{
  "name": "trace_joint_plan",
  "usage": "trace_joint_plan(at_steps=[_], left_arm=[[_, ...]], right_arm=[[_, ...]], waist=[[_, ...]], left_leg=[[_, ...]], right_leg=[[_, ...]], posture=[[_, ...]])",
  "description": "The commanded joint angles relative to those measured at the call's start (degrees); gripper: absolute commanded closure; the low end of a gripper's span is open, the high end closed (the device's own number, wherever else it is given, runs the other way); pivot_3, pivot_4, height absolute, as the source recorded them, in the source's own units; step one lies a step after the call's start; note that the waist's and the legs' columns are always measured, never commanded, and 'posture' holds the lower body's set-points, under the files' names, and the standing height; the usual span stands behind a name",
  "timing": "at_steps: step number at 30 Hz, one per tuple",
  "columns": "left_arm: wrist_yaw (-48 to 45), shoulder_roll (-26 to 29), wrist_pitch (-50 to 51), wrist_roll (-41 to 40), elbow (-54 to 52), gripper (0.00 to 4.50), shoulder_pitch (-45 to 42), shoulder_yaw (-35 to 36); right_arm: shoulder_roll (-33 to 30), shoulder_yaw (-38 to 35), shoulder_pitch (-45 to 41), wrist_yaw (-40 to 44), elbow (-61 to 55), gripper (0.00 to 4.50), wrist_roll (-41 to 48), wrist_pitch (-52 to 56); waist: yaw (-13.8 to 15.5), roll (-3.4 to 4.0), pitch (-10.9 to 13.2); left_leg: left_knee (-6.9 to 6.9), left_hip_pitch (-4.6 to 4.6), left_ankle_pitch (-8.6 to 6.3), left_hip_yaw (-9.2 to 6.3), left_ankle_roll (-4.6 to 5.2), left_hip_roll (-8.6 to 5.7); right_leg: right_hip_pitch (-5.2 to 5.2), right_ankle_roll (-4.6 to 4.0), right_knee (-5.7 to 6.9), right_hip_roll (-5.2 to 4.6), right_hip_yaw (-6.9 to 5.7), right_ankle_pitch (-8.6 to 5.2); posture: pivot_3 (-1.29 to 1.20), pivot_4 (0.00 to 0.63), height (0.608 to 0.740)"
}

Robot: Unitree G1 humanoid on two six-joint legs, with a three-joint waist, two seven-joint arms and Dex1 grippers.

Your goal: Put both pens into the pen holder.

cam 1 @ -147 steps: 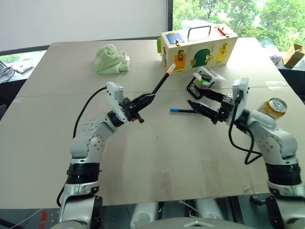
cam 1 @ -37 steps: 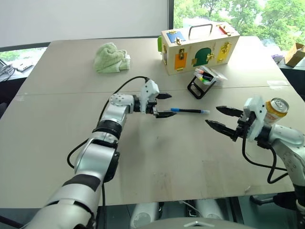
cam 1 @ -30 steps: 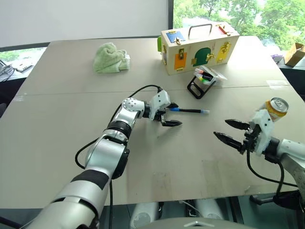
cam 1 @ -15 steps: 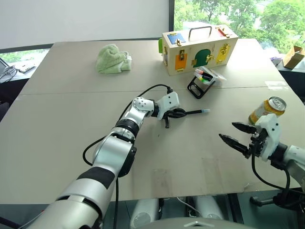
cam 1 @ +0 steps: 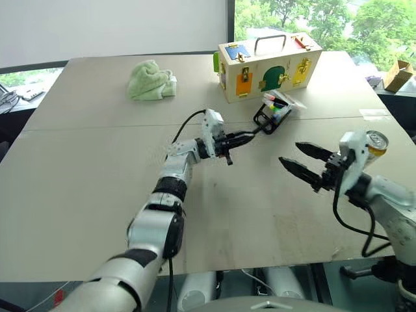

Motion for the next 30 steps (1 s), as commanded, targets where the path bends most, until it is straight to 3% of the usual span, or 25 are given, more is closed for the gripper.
trace_joint_plan(at_steps=[1,8,11,15,17,18,21,24,27,30], left_arm=[[2.6,1.4,12.6,-7.3,-19.4,4.45,7.3,-1.2],[8.9,1.5,18.2,-10.8,-28.0,4.45,11.5,-1.2],[9.8,1.6,16.9,-9.8,-27.8,4.50,11.7,-2.2],[9.9,1.4,15.5,-9.4,-26.8,4.50,11.5,-2.9],[10.3,1.0,14.8,-9.4,-26.1,4.50,11.3,-2.9],[10.4,1.0,14.4,-9.4,-25.8,4.50,11.3,-3.0],[11.5,0.5,11.6,-7.6,-25.0,3.19,10.9,-3.7],[14.4,1.6,11.3,-6.4,-25.3,2.32,9.3,-2.9],[15.3,9.6,4.9,5.4,-26.9,2.32,9.0,-8.2],[18.6,13.8,5.1,9.1,-29.2,2.32,7.1,-8.6]], right_arm=[[5.7,-0.4,-5.9,-2.8,3.8,0.75,4.1,-0.4],[13.3,0.4,-16.6,-3.4,11.2,0.75,6.2,-0.4],[14.5,-0.1,-19.1,-3.4,12.6,1.61,7.5,-0.1],[14.8,0.3,-20.2,-2.3,13.4,3.63,8.0,0.0],[15.0,0.4,-20.7,-2.4,13.7,4.25,8.3,-0.1],[15.0,0.5,-20.9,-2.4,13.8,4.30,8.4,-0.1],[14.9,0.6,-22.1,-2.4,14.1,4.35,8.1,-0.9],[11.3,3.9,-24.0,-0.8,15.1,4.39,-2.4,-8.9],[6.8,8.3,-26.5,2.1,16.4,4.39,-12.8,-17.1],[4.7,10.4,-31.1,2.9,19.0,4.39,-19.9,-24.3]], waist=[[-0.6,0.03,0.0],[0.1,0.06,0.0],[0.0,0.06,0.0],[0.0,0.07,0.0],[-0.2,0.07,0.0],[-0.3,0.07,0.0],[-0.4,0.08,0.0],[-0.4,0.08,0.0],[-0.5,0.08,0.0],[-0.7,0.13,0.1]], left_leg=[[-0.01,0.00,0.01,0.00,-0.01,0.00],[0.01,0.14,-0.07,-0.02,0.12,-0.01],[0.01,0.13,0.00,-0.01,0.00,-0.05],[-0.02,0.10,0.01,-0.01,-0.01,-0.06],[-0.04,0.08,0.01,0.01,-0.01,-0.05],[-0.04,0.08,0.01,0.01,-0.01,-0.05],[-0.05,0.10,-0.01,0.01,0.02,-0.05],[-0.05,0.09,-0.07,0.01,0.12,-0.05],[-0.07,0.08,-0.03,0.01,0.04,-0.08],[-0.17,0.09,0.01,0.07,-0.02,-0.07]], right_leg=[[0.00,0.00,0.00,0.00,0.04,0.00],[0.01,-0.02,0.18,0.03,0.00,0.02],[0.00,-0.01,0.17,0.02,0.04,0.02],[-0.01,-0.02,0.11,0.03,0.03,0.01],[-0.04,-0.02,0.10,0.03,0.06,0.01],[-0.04,-0.02,0.11,0.03,0.06,0.01],[-0.04,-0.02,0.12,0.03,0.06,0.01],[-0.06,-0.02,0.13,0.03,0.06,0.01],[-0.11,-0.01,0.14,0.06,0.07,0.01],[-0.17,-0.02,0.13,0.11,0.19,0.01]], posture=[[0.00,0.150,0.740],[0.00,0.150,0.740],[0.00,0.150,0.740],[0.00,0.150,0.740],[0.00,0.150,0.740],[0.00,0.150,0.740],[0.00,0.150,0.740],[0.00,0.150,0.740],[0.00,0.150,0.740],[0.00,0.150,0.740]])
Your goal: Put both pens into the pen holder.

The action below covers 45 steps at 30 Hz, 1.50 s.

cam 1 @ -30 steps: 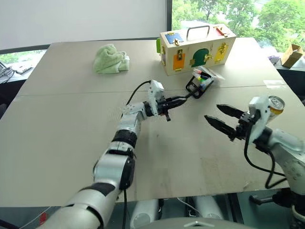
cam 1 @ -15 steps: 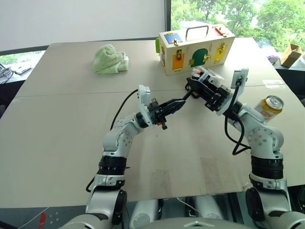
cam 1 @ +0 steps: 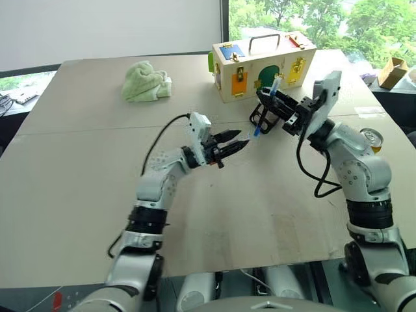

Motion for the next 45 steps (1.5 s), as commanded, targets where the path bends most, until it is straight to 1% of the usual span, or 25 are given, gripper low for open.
trace_joint_plan(at_steps=[1,4,5,8,11,15,21,24,27,28,29,30,31,32,35,38,40,42,45], left_arm=[[3.6,2.6,-0.6,3.4,-5.4,2.32,-2.9,0.0],[8.6,4.1,4.9,5.3,-10.3,2.32,-4.2,0.4],[10.9,3.7,8.4,4.5,-12.6,2.32,-4.5,1.4],[14.7,2.9,16.9,0.8,-19.5,2.32,-4.2,3.4],[16.1,4.2,20.5,1.1,-23.8,2.32,-3.7,2.6],[18.2,3.6,22.6,-0.4,-24.9,2.32,-3.8,4.1],[19.0,4.3,23.6,-1.7,-26.3,2.32,-3.1,3.8],[19.3,4.7,23.5,-1.8,-26.5,2.32,-2.7,4.0],[19.7,5.0,23.3,-1.5,-26.4,2.32,-2.5,4.2],[19.7,5.2,23.4,-1.6,-26.3,2.16,-2.4,4.2],[19.8,5.3,23.4,-1.7,-26.3,2.16,-2.4,4.2],[19.8,5.3,23.4,-1.8,-26.3,2.16,-2.4,4.1],[19.8,5.4,23.5,-1.8,-26.4,2.16,-2.4,4.1],[19.9,5.5,23.5,-1.7,-26.4,2.16,-2.4,4.0],[19.8,5.8,23.6,-1.8,-26.4,2.16,-2.2,3.9],[19.6,6.4,23.2,-1.6,-26.2,2.16,-1.9,3.7],[19.2,6.9,20.3,-0.7,-25.7,2.16,-0.8,3.6],[17.6,7.8,16.4,-0.3,-25.8,2.16,1.3,3.4],[15.7,11.1,10.2,2.7,-25.3,1.36,6.9,3.3]], right_arm=[[-1.5,1.8,-6.4,1.4,2.0,4.39,-8.4,-10.2],[-2.8,4.2,-10.7,1.1,8.0,4.39,-17.3,-20.5],[-2.9,4.7,-11.9,0.8,10.1,4.39,-19.4,-23.6],[-2.1,5.1,-13.7,0.2,14.9,4.39,-22.1,-28.3],[-2.6,7.9,-15.1,-0.3,21.5,4.39,-28.1,-34.9],[-1.0,9.5,-17.1,-1.3,30.0,4.39,-31.6,-41.3],[-0.2,10.5,-20.6,-3.9,42.0,4.39,-36.3,-49.3],[0.0,10.8,-21.4,-4.8,46.4,4.39,-37.7,-51.7],[0.4,10.5,-22.1,-4.9,49.7,4.39,-38.3,-51.9],[0.5,10.4,-22.4,-5.1,50.7,3.32,-38.5,-51.5],[0.6,10.5,-22.7,-5.5,51.8,2.99,-39.0,-51.4],[0.5,10.5,-22.9,-6.2,52.8,2.47,-39.6,-51.6],[0.5,10.5,-23.2,-7.3,53.6,2.06,-40.3,-52.1],[0.5,10.4,-23.4,-8.7,54.1,1.56,-41.1,-52.9],[0.9,9.3,-23.7,-9.6,54.1,0.33,-40.1,-54.1],[2.1,6.5,-22.8,-7.7,50.3,0.33,-34.3,-55.9],[3.7,4.6,-19.7,-3.6,44.4,0.33,-27.4,-52.9],[4.3,4.1,-15.2,0.0,37.7,0.33,-22.3,-48.6],[3.2,5.2,-4.0,6.8,23.9,0.29,-13.8,-36.8]], waist=[[0.1,0.01,0.0],[0.3,0.00,0.0],[0.3,0.00,0.0],[0.3,-0.01,0.0],[0.2,-0.01,0.0],[0.1,-0.01,0.0],[0.1,-0.01,0.0],[0.2,-0.01,0.0],[0.1,-0.01,0.0],[0.1,-0.01,0.0],[0.1,0.00,0.0],[0.1,0.00,0.0],[0.1,0.00,0.0],[0.1,0.00,0.1],[0.1,0.00,0.1],[0.0,0.01,0.1],[0.1,0.01,0.1],[0.1,0.01,0.1],[0.3,0.00,0.0]], left_leg=[[0.00,-0.01,0.00,0.01,0.00,0.01],[0.02,-0.04,0.00,0.01,-0.01,0.02],[0.02,-0.05,0.00,0.01,-0.01,0.01],[0.02,-0.05,0.00,0.01,-0.01,0.01],[0.01,-0.06,0.01,0.01,-0.01,0.01],[0.01,-0.03,0.03,0.03,-0.04,0.02],[0.01,-0.03,0.06,0.03,-0.11,0.04],[0.01,-0.03,0.06,0.03,-0.11,0.04],[0.01,-0.03,0.07,0.03,-0.12,0.04],[0.00,-0.03,0.07,0.03,-0.13,0.04],[0.00,-0.03,0.08,0.03,-0.13,0.04],[0.00,-0.03,0.08,0.02,-0.14,0.04],[-0.01,-0.03,0.08,0.03,-0.14,0.04],[-0.01,-0.03,0.08,0.02,-0.14,0.04],[-0.01,-0.03,0.09,0.03,-0.15,0.04],[-0.02,-0.03,0.09,0.03,-0.16,0.04],[-0.02,-0.03,0.09,0.02,-0.16,0.04],[-0.07,-0.03,0.09,0.02,-0.16,0.05],[-0.15,-0.02,0.08,0.01,-0.16,0.06]], right_leg=[[-0.03,0.00,0.00,0.00,0.02,0.00],[-0.04,0.00,-0.04,-0.05,0.00,0.00],[-0.02,0.01,-0.06,-0.06,-0.01,0.00],[0.01,0.01,-0.11,-0.08,-0.01,0.00],[0.01,0.01,-0.13,-0.10,-0.01,0.00],[0.01,0.01,-0.09,-0.09,0.00,-0.01],[0.01,0.00,-0.11,-0.07,-0.01,-0.01],[0.02,0.00,-0.15,-0.07,-0.01,-0.01],[0.02,0.00,-0.14,-0.07,-0.01,-0.01],[0.02,0.00,-0.14,-0.07,-0.01,-0.01],[0.02,0.00,-0.14,-0.07,-0.01,-0.01],[0.01,0.00,-0.14,-0.07,-0.01,-0.01],[0.01,0.00,-0.14,-0.07,-0.01,-0.01],[0.01,0.00,-0.14,-0.07,-0.01,-0.01],[0.01,0.00,-0.14,-0.07,-0.01,-0.01],[0.01,0.00,-0.14,-0.07,-0.01,-0.01],[0.01,0.00,-0.14,-0.07,-0.01,-0.01],[0.01,0.00,-0.19,-0.07,-0.01,-0.01],[0.04,0.00,-0.31,-0.08,-0.02,0.00]], posture=[[0.00,0.150,0.740],[0.00,0.150,0.740],[0.00,0.150,0.740],[0.00,0.150,0.740],[0.00,0.150,0.740],[0.00,0.150,0.740],[0.00,0.150,0.740],[0.00,0.150,0.740],[0.00,0.150,0.740],[0.00,0.150,0.740],[0.00,0.150,0.740],[0.00,0.150,0.740],[0.00,0.150,0.740],[0.00,0.150,0.740],[0.00,0.150,0.740],[0.00,0.150,0.740],[0.00,0.150,0.740],[0.00,0.150,0.740],[0.00,0.150,0.740]])
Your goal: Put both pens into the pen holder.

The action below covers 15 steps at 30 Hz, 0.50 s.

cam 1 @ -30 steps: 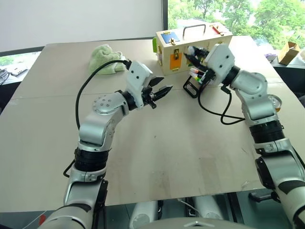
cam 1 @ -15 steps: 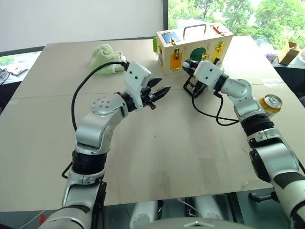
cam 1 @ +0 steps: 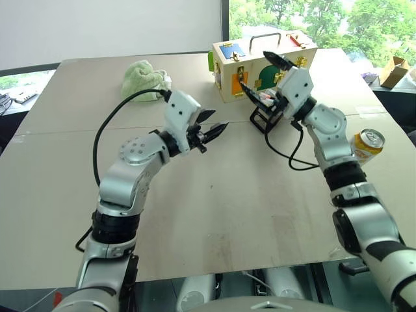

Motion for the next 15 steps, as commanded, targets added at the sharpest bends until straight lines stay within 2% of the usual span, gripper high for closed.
trace_joint_plan(at_steps=[1,3,7,10,15], left_arm=[[-2.1,4.0,-8.1,3.1,-1.1,0.96,6.4,1.4],[-2.4,4.3,-9.5,1.3,-1.7,0.03,11.2,4.5],[-5.4,5.4,-13.8,-1.3,-3.5,0.03,23.7,9.6],[-5.8,5.1,-14.9,-2.8,-3.8,0.03,29.4,12.0],[-5.8,2.8,-17.5,-5.1,-3.4,0.03,32.8,13.4]], right_arm=[[-2.7,0.2,12.8,8.0,-16.0,0.29,10.3,13.6],[-6.1,0.4,21.0,10.9,-23.0,0.29,13.1,19.9],[-12.6,-1.7,33.4,13.7,-29.8,0.29,16.3,28.6],[-14.2,-3.6,36.7,13.7,-30.8,0.29,17.4,30.6],[-14.7,-5.4,37.9,14.3,-30.7,0.29,18.1,32.6]], waist=[[0.2,0.01,0.0],[0.6,0.03,0.0],[0.5,0.07,0.0],[0.2,0.07,0.0],[0.4,0.07,0.0]], left_leg=[[-0.07,0.02,0.00,-0.02,0.00,0.01],[-0.25,0.01,-0.02,-0.03,0.03,0.00],[-0.43,0.00,-0.04,-0.03,0.06,0.00],[-0.60,0.05,-0.04,-0.03,0.06,0.00],[-0.58,0.13,-0.18,-0.05,0.30,0.05]], right_leg=[[0.05,0.00,-0.08,-0.01,-0.02,0.00],[0.08,-0.01,-0.32,-0.10,-0.05,0.01],[0.07,-0.01,-0.55,-0.15,-0.05,0.02],[0.05,-0.02,-0.64,-0.16,-0.05,0.01],[0.10,-0.13,-0.56,-0.16,-0.11,0.08]], posture=[[0.00,0.150,0.740],[0.00,0.150,0.740],[0.00,0.150,0.740],[0.00,0.150,0.740],[0.00,0.150,0.740]])
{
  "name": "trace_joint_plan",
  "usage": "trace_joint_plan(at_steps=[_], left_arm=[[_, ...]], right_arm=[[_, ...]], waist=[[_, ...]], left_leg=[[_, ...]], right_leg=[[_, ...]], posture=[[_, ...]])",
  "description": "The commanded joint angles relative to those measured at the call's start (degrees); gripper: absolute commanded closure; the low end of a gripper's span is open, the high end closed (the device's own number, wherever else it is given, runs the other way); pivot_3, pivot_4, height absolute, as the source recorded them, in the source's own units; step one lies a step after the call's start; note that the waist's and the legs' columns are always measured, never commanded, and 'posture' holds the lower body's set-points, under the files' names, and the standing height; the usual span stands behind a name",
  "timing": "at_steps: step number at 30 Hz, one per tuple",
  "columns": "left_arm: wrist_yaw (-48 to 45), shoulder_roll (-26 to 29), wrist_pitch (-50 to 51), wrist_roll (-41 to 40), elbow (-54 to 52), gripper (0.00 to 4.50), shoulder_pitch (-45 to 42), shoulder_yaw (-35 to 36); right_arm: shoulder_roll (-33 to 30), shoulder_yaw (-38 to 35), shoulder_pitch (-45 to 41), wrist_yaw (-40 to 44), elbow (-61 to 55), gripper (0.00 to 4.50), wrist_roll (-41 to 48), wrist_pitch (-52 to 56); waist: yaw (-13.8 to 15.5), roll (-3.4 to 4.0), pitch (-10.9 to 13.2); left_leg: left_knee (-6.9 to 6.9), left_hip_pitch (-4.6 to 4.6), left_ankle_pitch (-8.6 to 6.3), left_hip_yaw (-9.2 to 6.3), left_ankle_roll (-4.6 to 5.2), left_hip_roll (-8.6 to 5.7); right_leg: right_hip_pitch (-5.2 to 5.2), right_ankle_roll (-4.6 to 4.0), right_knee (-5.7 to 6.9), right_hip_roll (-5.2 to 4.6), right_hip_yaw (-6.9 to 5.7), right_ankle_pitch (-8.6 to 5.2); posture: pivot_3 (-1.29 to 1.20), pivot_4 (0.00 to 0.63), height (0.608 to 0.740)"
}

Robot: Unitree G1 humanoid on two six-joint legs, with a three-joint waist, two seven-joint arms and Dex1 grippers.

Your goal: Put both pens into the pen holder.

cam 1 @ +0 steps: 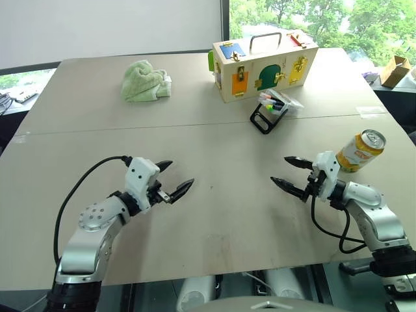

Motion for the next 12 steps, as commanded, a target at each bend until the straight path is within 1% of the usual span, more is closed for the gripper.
trace_joint_plan(at_steps=[1,5,9,12], left_arm=[[-0.4,-0.9,-3.1,-2.2,-2.3,0.03,1.3,1.6],[1.2,-1.2,-3.2,-1.2,-2.3,0.03,1.7,1.2],[2.4,-1.4,0.6,-3.0,-3.3,0.03,1.6,0.4],[2.8,-0.4,-0.2,-0.6,-3.3,0.03,1.7,-0.4]], right_arm=[[-0.6,-1.9,-0.4,0.7,-2.3,0.29,0.8,0.7],[-0.6,-2.2,-1.1,2.0,0.5,0.29,0.1,-0.5],[-0.3,-2.0,-1.8,2.5,2.2,0.29,-1.1,-1.5],[-0.1,-1.7,-2.0,2.9,2.4,0.29,-1.6,-1.7]], waist=[[0.0,0.00,0.0],[0.2,0.00,0.0],[0.2,0.00,0.0],[0.2,0.00,0.0]], left_leg=[[0.02,0.02,0.00,0.00,0.01,0.00],[0.02,0.00,0.00,0.00,-0.01,0.00],[0.01,-0.02,0.03,0.00,-0.06,0.00],[0.02,-0.02,0.04,0.00,-0.06,0.00]], right_leg=[[0.04,0.00,-0.01,0.00,0.00,0.01],[0.03,0.00,-0.02,0.00,-0.03,0.01],[0.03,0.01,-0.04,0.02,-0.04,0.01],[0.03,0.01,-0.04,0.02,-0.05,0.01]], posture=[[0.00,0.150,0.740],[0.00,0.150,0.740],[0.00,0.150,0.740],[0.00,0.150,0.740]])
